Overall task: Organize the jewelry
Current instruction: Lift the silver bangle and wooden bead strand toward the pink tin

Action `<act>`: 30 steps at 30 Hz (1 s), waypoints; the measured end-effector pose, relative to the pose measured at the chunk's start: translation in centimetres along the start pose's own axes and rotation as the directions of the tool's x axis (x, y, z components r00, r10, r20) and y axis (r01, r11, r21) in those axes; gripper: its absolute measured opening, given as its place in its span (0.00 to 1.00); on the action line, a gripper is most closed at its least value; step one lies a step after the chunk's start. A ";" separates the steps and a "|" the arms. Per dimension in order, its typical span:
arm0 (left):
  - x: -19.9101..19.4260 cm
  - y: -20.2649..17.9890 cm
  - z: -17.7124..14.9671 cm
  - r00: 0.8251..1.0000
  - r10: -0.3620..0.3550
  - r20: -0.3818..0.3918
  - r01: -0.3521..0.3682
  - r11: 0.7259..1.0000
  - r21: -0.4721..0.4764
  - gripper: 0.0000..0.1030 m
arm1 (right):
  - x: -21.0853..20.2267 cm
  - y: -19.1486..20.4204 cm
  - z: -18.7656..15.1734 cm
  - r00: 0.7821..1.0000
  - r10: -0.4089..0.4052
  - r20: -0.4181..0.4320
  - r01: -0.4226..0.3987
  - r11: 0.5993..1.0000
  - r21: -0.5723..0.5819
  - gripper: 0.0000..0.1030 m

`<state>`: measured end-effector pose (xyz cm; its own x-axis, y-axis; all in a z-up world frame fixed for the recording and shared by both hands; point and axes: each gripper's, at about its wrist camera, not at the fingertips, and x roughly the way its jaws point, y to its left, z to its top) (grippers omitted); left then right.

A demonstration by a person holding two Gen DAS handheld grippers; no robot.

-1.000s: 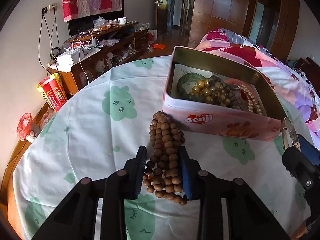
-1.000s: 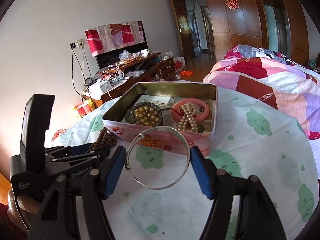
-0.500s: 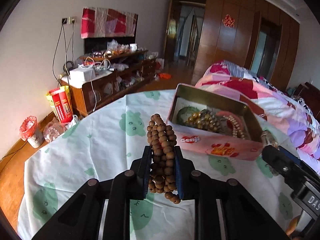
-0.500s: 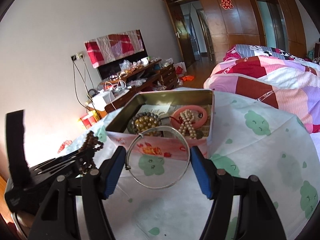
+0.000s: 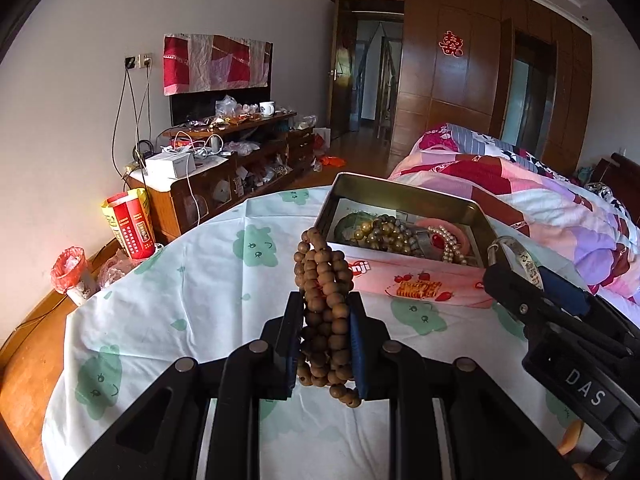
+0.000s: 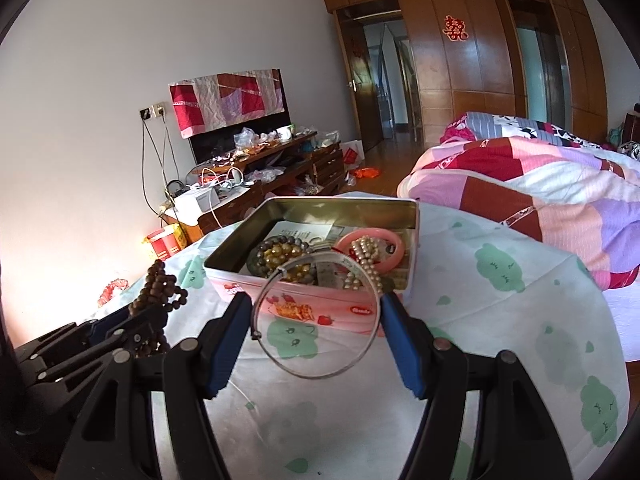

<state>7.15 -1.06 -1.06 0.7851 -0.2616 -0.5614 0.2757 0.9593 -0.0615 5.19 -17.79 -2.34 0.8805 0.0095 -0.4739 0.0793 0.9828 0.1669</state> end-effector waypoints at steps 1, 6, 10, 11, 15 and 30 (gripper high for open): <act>-0.1 0.0 0.0 1.000 0.003 0.001 -0.003 1.000 -0.003 0.21 | 0.0 -0.1 0.0 1.000 -0.004 0.001 0.004 1.000 0.000 0.67; -0.5 0.1 -0.4 1.000 -0.008 -0.010 0.008 1.000 -0.016 0.21 | -0.3 0.1 -0.1 1.000 -0.028 0.007 0.028 1.000 -0.015 0.67; -0.9 0.1 -0.7 1.000 -0.015 -0.010 0.015 1.000 -0.022 0.21 | -0.8 0.1 -0.4 0.999 -0.045 0.014 0.045 0.999 -0.027 0.67; -1.0 0.1 -0.7 1.000 -0.015 -0.009 0.015 1.000 -0.023 0.21 | -0.9 0.1 -0.4 0.999 -0.047 0.014 0.047 0.999 -0.026 0.67; -1.2 0.1 -0.9 1.000 -0.014 -0.011 0.013 1.000 -0.028 0.21 | -1.5 -0.4 -0.5 0.998 -0.050 0.022 0.050 0.999 -0.007 0.67; -1.6 -0.7 -1.4 0.998 -0.054 -0.032 0.053 0.998 -0.030 0.21 | -3.4 -1.6 -1.0 0.998 -0.048 0.028 0.047 0.998 0.050 0.67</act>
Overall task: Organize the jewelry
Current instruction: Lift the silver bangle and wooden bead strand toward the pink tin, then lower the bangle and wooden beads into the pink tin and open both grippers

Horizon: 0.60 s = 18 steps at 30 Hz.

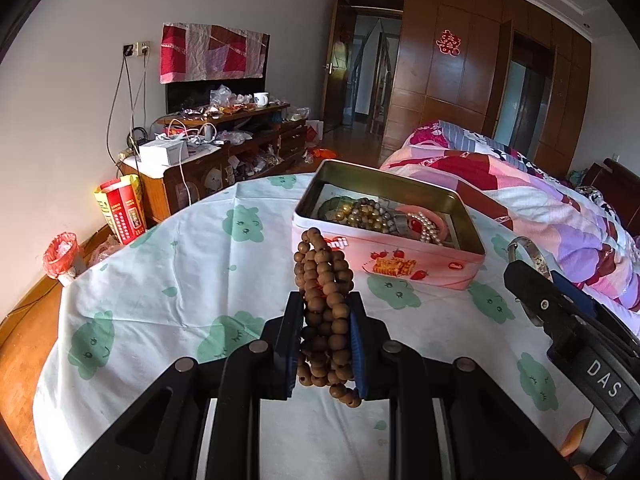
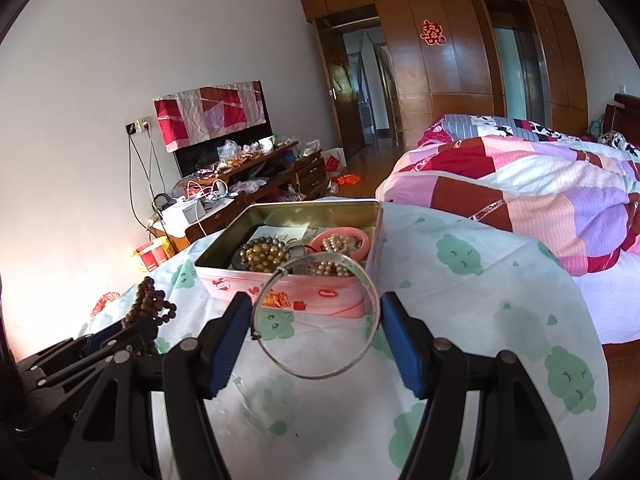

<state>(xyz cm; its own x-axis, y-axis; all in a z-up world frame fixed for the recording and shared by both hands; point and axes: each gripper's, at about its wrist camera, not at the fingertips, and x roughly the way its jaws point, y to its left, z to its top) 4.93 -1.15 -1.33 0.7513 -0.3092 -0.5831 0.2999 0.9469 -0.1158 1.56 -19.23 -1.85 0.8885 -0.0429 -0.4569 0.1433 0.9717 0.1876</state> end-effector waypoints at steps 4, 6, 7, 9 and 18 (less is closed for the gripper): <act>-0.1 -0.6 0.0 0.999 -0.051 0.001 0.051 0.999 0.003 0.21 | -0.4 -0.2 0.1 1.000 -0.010 -0.014 0.010 1.000 -0.013 0.67; -0.2 -0.9 0.3 0.998 -0.068 0.007 0.068 0.998 0.013 0.21 | -0.5 -0.4 0.4 1.000 -0.016 -0.015 0.016 1.000 -0.018 0.67; -0.1 -1.0 0.5 0.997 -0.072 0.009 0.072 0.997 0.018 0.21 | -0.6 -0.7 0.7 1.000 -0.015 -0.013 0.015 1.000 -0.012 0.67; 0.1 -1.2 1.0 0.996 -0.083 0.013 0.082 0.996 0.021 0.21 | -0.6 -1.2 1.4 1.000 -0.014 -0.007 0.014 1.000 0.000 0.67; 2.3 -1.8 4.9 0.991 -0.127 0.052 0.125 0.992 0.031 0.21 | 1.5 -2.3 5.1 1.000 -0.022 0.008 0.022 1.000 -0.004 0.67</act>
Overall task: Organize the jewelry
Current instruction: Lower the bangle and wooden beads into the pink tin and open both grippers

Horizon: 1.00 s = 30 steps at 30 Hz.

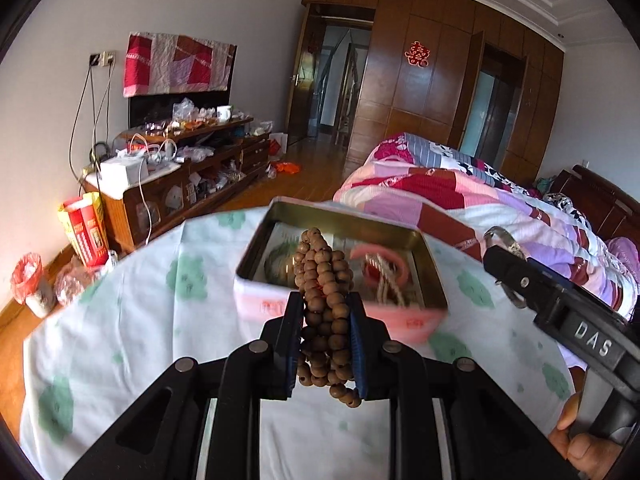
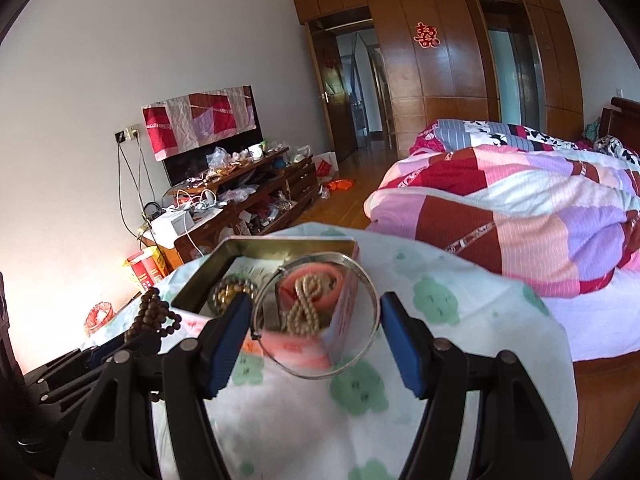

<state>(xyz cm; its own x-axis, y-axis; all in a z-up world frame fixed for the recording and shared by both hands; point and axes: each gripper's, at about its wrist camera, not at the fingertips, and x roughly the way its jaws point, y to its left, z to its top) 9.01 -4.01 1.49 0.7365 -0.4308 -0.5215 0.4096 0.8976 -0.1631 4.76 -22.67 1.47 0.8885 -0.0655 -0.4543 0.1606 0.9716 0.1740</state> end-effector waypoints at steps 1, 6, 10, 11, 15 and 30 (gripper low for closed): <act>0.5 -0.1 0.5 1.000 0.000 0.007 0.000 1.000 0.006 0.21 | 0.4 0.1 0.4 1.000 0.001 0.001 -0.001 1.000 -0.007 0.67; 3.4 0.0 2.9 1.000 -0.011 0.021 0.010 1.000 0.022 0.21 | 3.3 0.2 1.7 1.000 -0.003 -0.007 0.003 1.000 -0.013 0.67; 6.3 0.3 4.1 1.000 -0.011 0.005 0.010 1.000 0.026 0.21 | 6.4 0.0 2.3 0.999 -0.003 -0.041 0.003 1.000 0.008 0.67; 7.1 0.3 4.4 1.000 -0.009 0.000 0.009 1.000 0.029 0.21 | 7.2 0.1 2.4 0.999 -0.006 -0.049 0.007 1.000 0.011 0.67; 9.7 0.6 4.9 0.999 -0.005 -0.045 0.006 0.999 0.031 0.21 | 9.7 0.3 2.7 0.997 0.000 -0.074 0.002 1.000 0.026 0.67; 12.3 0.5 4.5 0.994 0.075 -0.080 -0.068 0.994 0.089 0.21 | 13.4 0.0 2.1 0.992 -0.008 -0.129 0.009 1.000 0.008 0.67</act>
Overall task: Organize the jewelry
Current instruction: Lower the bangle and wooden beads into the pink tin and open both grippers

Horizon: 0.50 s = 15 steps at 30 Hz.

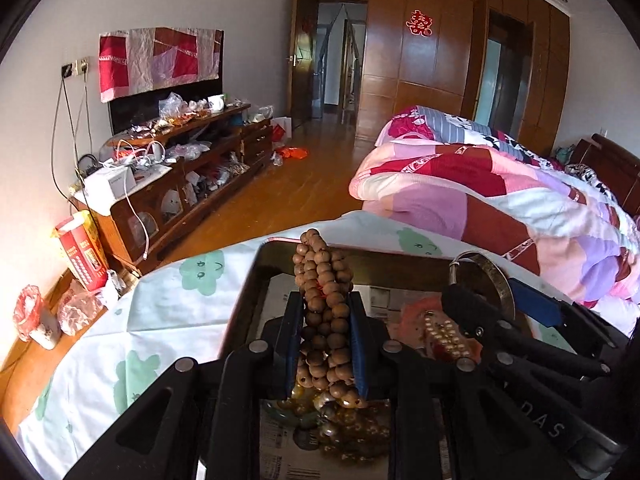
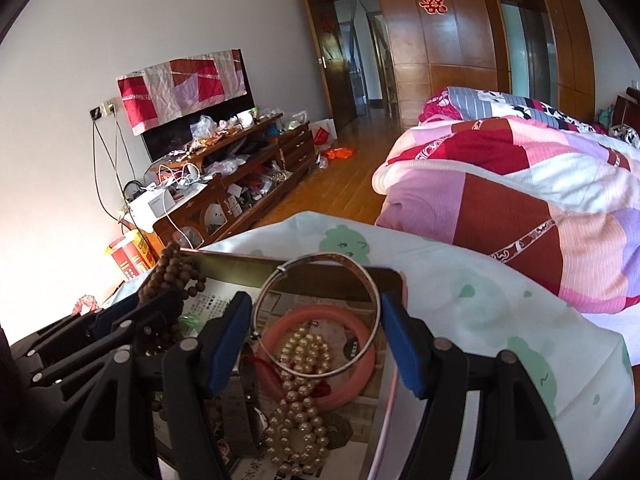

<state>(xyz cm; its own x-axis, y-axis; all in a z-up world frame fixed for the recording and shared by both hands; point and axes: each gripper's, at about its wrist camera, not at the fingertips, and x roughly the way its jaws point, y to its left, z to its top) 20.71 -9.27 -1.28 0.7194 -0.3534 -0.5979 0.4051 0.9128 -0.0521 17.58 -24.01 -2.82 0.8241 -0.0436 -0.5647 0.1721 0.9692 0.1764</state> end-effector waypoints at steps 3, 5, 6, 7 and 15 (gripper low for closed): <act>0.4 0.2 0.0 1.000 0.010 -0.008 -0.010 1.000 -0.005 0.21 | 0.5 0.1 0.2 1.000 0.009 -0.011 -0.009 1.000 -0.012 0.67; 0.7 0.3 -0.1 1.000 0.014 -0.025 -0.014 1.000 0.000 0.21 | 0.6 0.2 0.2 1.000 0.008 -0.014 -0.009 1.000 -0.020 0.67; 0.9 0.3 -0.2 0.999 0.019 -0.029 -0.019 1.000 0.002 0.21 | 0.6 0.2 0.2 1.000 0.011 -0.014 -0.012 1.000 -0.020 0.67; 1.0 0.4 -0.2 0.999 0.025 -0.030 -0.025 1.000 0.005 0.21 | 0.7 0.1 0.2 1.000 0.012 -0.014 -0.013 1.000 -0.019 0.67; 1.3 0.6 -0.3 0.999 0.035 -0.035 -0.035 0.999 -0.003 0.21 | 0.7 0.4 0.2 1.000 0.004 -0.021 -0.005 0.999 -0.037 0.68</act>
<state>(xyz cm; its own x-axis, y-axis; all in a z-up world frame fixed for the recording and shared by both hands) 21.70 -9.16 -2.37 0.7128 -0.3139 -0.6273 0.3782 0.9251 -0.0332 18.33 -23.69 -3.01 0.8135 -0.0350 -0.5805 0.1483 0.9777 0.1489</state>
